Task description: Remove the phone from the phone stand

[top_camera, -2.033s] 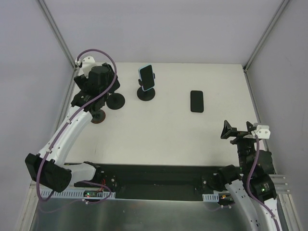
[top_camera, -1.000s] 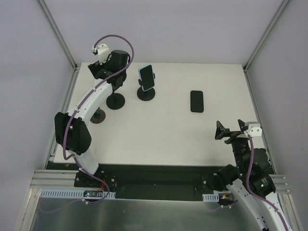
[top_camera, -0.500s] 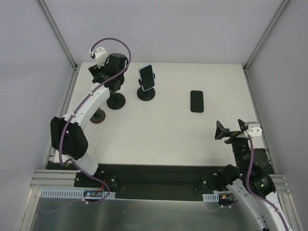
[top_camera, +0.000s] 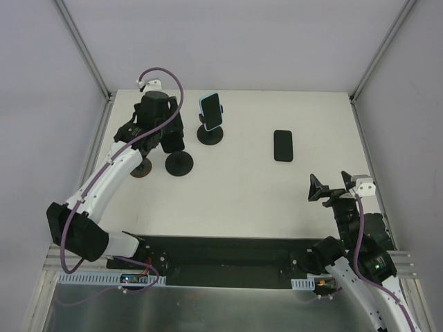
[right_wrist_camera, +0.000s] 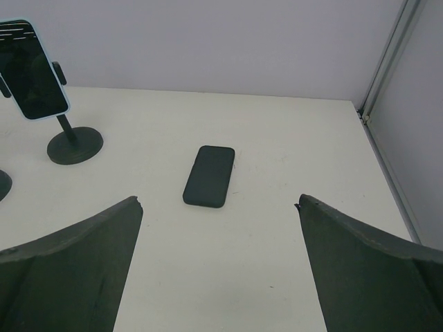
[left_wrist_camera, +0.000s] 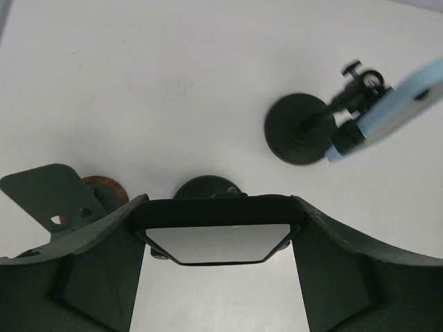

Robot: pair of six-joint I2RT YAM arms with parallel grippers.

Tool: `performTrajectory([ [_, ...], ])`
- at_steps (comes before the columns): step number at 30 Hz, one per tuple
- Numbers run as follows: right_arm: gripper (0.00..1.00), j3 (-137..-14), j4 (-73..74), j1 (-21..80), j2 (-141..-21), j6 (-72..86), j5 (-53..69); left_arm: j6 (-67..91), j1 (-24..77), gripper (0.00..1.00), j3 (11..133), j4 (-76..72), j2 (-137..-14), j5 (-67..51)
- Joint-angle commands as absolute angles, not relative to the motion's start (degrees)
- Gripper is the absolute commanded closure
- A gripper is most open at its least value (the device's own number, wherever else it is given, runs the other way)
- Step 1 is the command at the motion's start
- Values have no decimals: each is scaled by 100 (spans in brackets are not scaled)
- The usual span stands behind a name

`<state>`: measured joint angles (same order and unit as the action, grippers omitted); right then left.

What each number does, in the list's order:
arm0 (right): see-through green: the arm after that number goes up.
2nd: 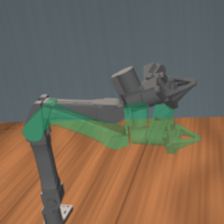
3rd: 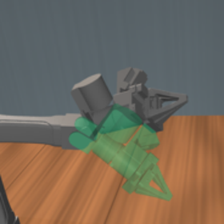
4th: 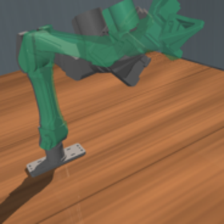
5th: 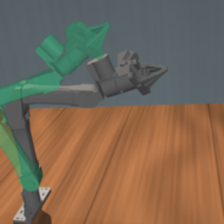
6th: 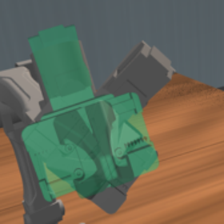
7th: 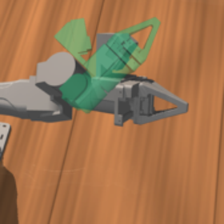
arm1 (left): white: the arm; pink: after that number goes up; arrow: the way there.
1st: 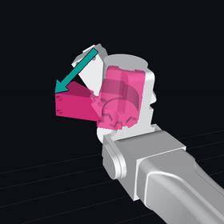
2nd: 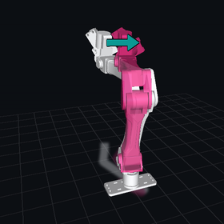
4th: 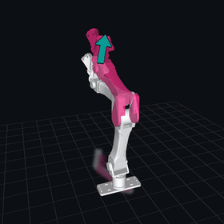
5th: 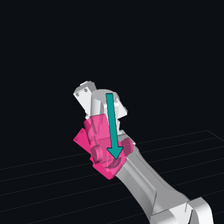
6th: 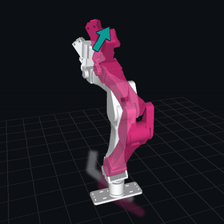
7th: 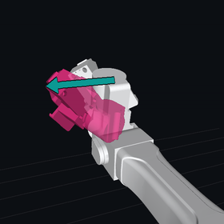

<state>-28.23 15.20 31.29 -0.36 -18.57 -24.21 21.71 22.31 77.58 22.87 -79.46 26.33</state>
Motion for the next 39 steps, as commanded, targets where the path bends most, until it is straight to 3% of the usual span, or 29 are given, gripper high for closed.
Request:
performTrajectory([
  [1, 2, -2839, 1248, 3164, 721, -1960, -2259, 1487, 2381, 81, 7585, 1978, -7164, 653],
  [17, 4, -3454, 1626, 3164, -737, -1723, -1064, 405, 2830, 81, 6698, 1380, -6601, -2345],
  [30, 4, -4008, 941, 3164, -2547, -1161, 693, 106, 2848, 78, 6047, 1187, -6108, -2663],
  [39, 4, -3920, -113, 3164, -3532, -738, 1889, 167, 2874, 67, 5950, 1099, -6100, -2470],
])
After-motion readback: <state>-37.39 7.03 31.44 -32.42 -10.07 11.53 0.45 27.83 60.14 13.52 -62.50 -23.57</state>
